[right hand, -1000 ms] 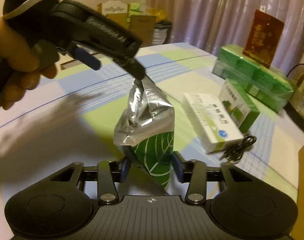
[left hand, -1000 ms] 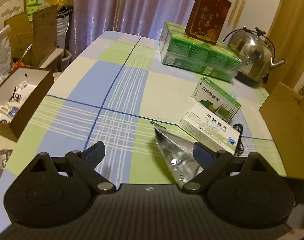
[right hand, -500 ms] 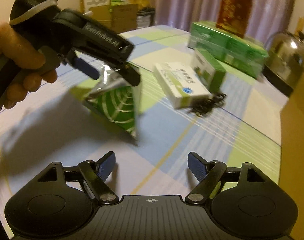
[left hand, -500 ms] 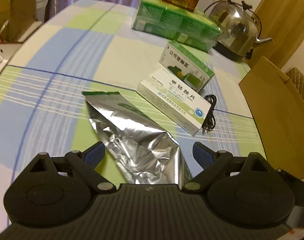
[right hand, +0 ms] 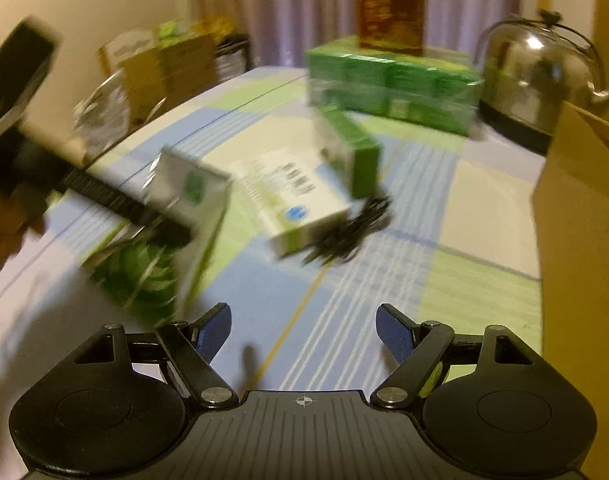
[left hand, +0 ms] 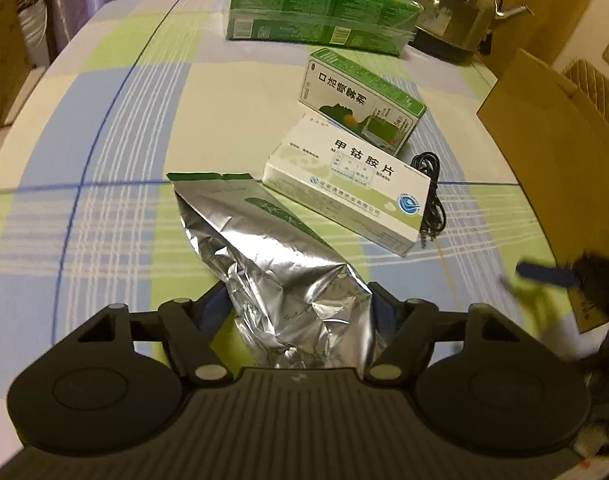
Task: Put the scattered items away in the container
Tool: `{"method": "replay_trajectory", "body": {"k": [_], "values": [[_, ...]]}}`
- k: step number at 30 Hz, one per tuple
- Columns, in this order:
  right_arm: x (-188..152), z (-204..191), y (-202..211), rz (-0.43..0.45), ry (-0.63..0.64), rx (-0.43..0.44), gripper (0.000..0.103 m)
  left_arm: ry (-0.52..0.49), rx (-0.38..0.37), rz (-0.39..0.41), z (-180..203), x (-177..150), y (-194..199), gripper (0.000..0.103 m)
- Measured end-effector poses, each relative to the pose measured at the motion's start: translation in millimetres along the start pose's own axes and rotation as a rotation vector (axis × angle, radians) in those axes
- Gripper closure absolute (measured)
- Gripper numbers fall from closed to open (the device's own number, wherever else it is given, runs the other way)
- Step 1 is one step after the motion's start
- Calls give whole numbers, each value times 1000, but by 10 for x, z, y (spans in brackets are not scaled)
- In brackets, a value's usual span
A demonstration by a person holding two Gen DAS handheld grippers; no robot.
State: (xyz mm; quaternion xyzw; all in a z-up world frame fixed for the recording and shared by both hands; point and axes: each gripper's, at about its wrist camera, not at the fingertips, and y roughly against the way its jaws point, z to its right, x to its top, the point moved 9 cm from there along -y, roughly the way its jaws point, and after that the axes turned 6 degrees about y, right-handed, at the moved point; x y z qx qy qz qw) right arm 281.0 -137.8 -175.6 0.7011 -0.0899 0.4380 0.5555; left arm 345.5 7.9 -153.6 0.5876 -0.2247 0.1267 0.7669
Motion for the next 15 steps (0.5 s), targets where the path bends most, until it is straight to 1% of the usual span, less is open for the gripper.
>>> {"method": "replay_trajectory", "body": {"k": [2, 3, 4, 7, 9, 11, 15], "values": [[103, 144, -77, 6, -66, -21, 27, -4, 5, 5, -14, 17, -3, 36], [139, 196, -113, 7, -89, -28, 29, -7, 5, 6, -15, 19, -10, 36], [176, 249, -157, 7, -118, -34, 36, -10, 5, 9, -15, 23, -20, 36], [255, 368, -309, 2, -171, -65, 44, 0, 4, 18, -41, 28, -50, 35], [278, 404, -419, -10, -185, -77, 47, 11, -1, 19, -58, 26, -68, 34], [296, 397, -517, -20, -202, -64, 48, 17, -1, 19, -71, 28, -80, 33], [328, 354, -647, -22, -182, -77, 48, 5, 5, 19, -65, 29, -97, 30]]}}
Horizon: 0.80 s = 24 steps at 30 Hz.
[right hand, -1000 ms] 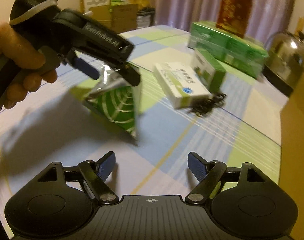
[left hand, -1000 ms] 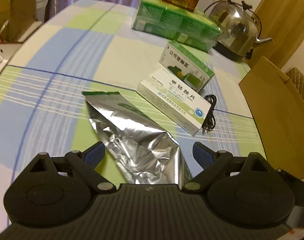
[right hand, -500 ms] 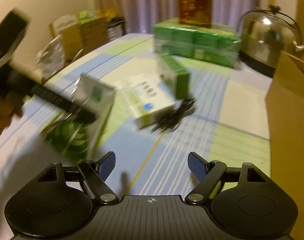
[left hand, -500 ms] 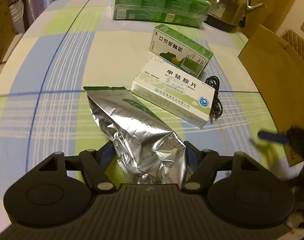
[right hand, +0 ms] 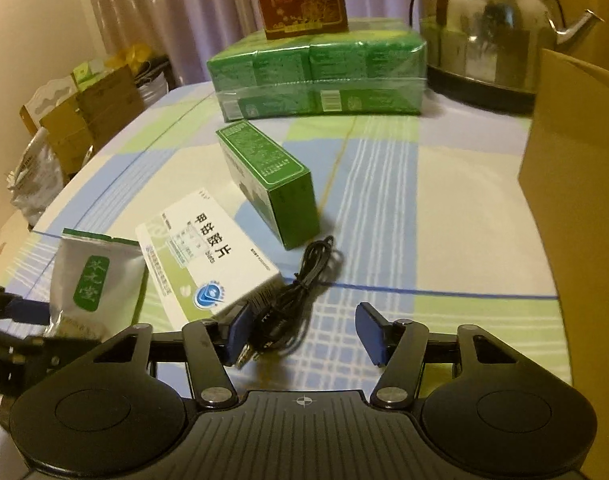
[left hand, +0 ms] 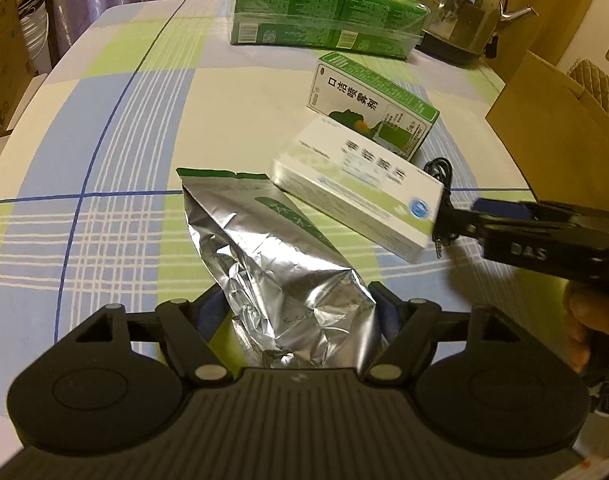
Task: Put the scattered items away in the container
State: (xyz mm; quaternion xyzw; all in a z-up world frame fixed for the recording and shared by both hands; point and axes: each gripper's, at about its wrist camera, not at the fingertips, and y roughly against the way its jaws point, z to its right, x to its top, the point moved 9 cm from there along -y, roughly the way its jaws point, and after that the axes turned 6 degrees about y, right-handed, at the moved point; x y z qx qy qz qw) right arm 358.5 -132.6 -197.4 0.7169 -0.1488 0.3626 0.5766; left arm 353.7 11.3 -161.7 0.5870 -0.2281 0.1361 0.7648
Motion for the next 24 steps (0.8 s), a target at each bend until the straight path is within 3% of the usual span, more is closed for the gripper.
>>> {"method": "replay_trajectory", "body": {"k": [3, 6, 10, 16, 24], "values": [[27, -50, -51, 1, 48, -26, 59, -8, 1, 0, 3, -7, -6, 30], [28, -76, -61, -12, 91, -52, 86, -1, -5, 1, -3, -18, -6, 30], [-86, -139, 31, -32, 122, -34, 88, 8, -32, -4, 16, -49, 14, 38], [-400, -227, 439, -76, 170, 2, 89, -76, -49, -45, 195, -275, 141, 41], [-957, -270, 1106, -147, 161, 48, 89, -162, -150, -143, 654, -970, 434, 42]]}}
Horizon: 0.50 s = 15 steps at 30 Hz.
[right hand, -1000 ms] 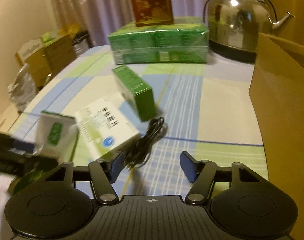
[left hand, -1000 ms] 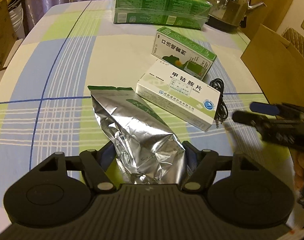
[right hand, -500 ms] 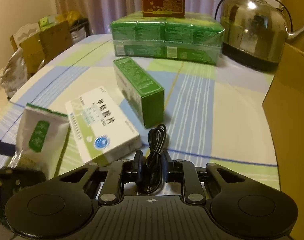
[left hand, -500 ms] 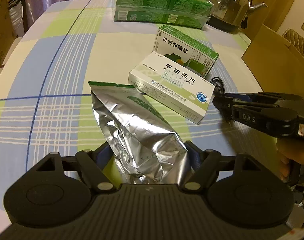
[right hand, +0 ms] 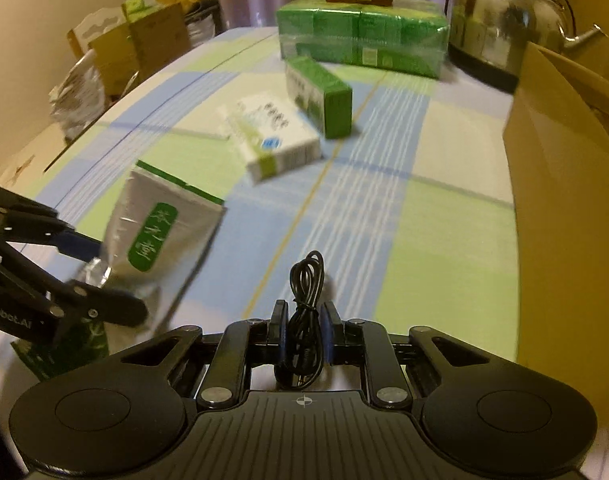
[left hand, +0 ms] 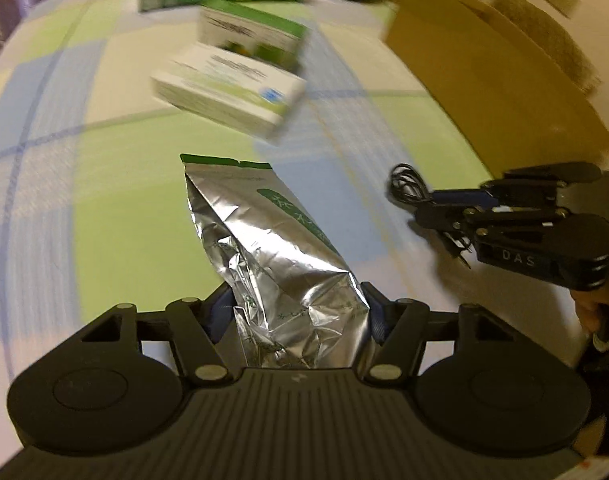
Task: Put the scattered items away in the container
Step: 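Grasp the black cable with the right gripper while the left holds the foil bag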
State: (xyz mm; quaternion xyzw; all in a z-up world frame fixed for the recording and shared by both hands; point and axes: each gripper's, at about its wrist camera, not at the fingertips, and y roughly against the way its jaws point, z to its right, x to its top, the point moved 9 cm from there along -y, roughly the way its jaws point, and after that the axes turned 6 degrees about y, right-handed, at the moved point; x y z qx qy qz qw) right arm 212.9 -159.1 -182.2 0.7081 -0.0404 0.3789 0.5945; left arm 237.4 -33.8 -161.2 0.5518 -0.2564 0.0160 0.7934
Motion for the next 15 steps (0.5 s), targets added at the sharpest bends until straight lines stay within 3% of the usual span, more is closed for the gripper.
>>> {"method": "replay_trajectory", "body": {"k": [5, 11, 15], "values": [[-346, -47, 263, -12, -50, 20, 89, 3, 4, -31, 166, -209, 44, 41], [-470, -14, 374, 30, -122, 51, 87, 35, 64, -46, 188, -221, 78, 34], [-514, 21, 381, 40, -122, 44, 78, 60, 91, -42, 171, -208, 61, 30]]}}
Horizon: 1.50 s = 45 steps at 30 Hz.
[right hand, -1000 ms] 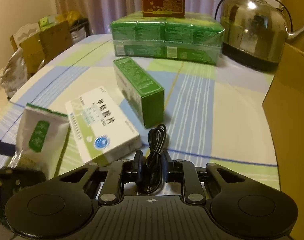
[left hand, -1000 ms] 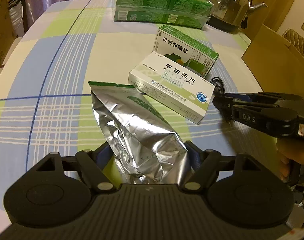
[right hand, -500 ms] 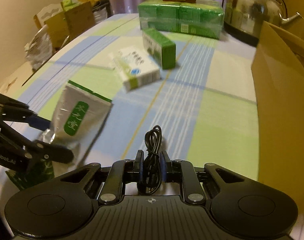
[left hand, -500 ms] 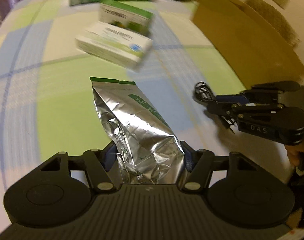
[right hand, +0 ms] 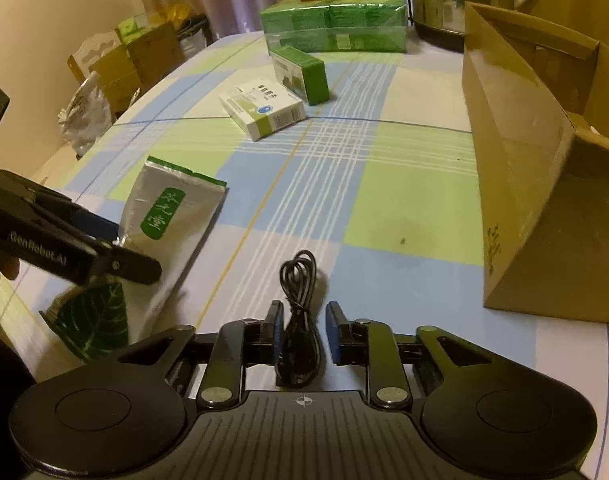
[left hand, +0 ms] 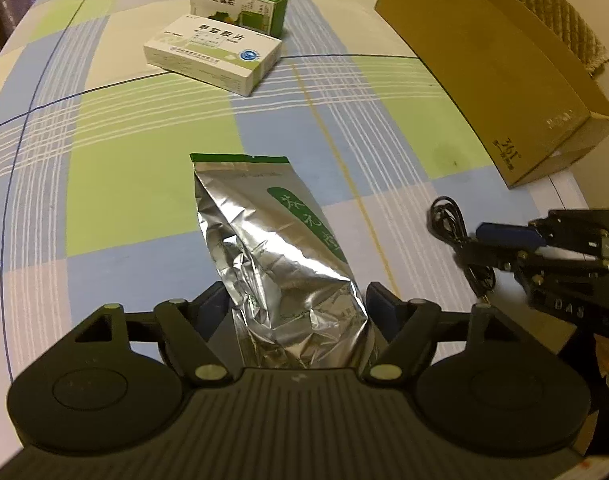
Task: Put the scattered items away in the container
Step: 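Grasp the black cable with the right gripper while the left holds the foil bag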
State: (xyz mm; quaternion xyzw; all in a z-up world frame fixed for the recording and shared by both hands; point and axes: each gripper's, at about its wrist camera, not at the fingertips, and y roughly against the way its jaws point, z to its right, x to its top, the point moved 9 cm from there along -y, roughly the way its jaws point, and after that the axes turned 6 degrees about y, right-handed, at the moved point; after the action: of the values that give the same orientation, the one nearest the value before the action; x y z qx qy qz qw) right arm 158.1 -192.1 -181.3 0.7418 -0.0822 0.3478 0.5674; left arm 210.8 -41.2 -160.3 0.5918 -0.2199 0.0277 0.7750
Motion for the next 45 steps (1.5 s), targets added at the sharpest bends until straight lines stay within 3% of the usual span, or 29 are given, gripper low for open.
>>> {"method": "replay_trajectory", "body": {"k": [6, 17, 22, 25, 27, 30, 38, 41, 45], "values": [[-23, -7, -60, 0, -5, -3, 74, 21, 19, -11, -37, 2, -42, 26], [-68, -194, -156, -1, 129, -78, 74, -24, 69, -31, 96, -39, -153, 31], [-65, -198, -156, 0, 139, -82, 74, -109, 63, -32, 195, -58, -127, 46], [-69, -190, -145, 0, 126, -78, 76, -180, 58, -41, 262, -81, -80, 49], [-63, -170, -134, 1, 114, -79, 87, -206, 63, -53, 278, -102, -71, 49], [-61, -152, -127, -1, 106, -75, 87, -203, 56, -68, 268, -112, -85, 48], [-53, -135, -133, 10, 108, -88, 86, -220, 103, -83, 252, -169, -196, 33], [-46, -139, -139, 9, 113, -90, 86, -205, 101, -77, 231, -160, -191, 34], [-49, -153, -151, 13, 139, -99, 90, -211, 89, -67, 250, -157, -168, 45]]}}
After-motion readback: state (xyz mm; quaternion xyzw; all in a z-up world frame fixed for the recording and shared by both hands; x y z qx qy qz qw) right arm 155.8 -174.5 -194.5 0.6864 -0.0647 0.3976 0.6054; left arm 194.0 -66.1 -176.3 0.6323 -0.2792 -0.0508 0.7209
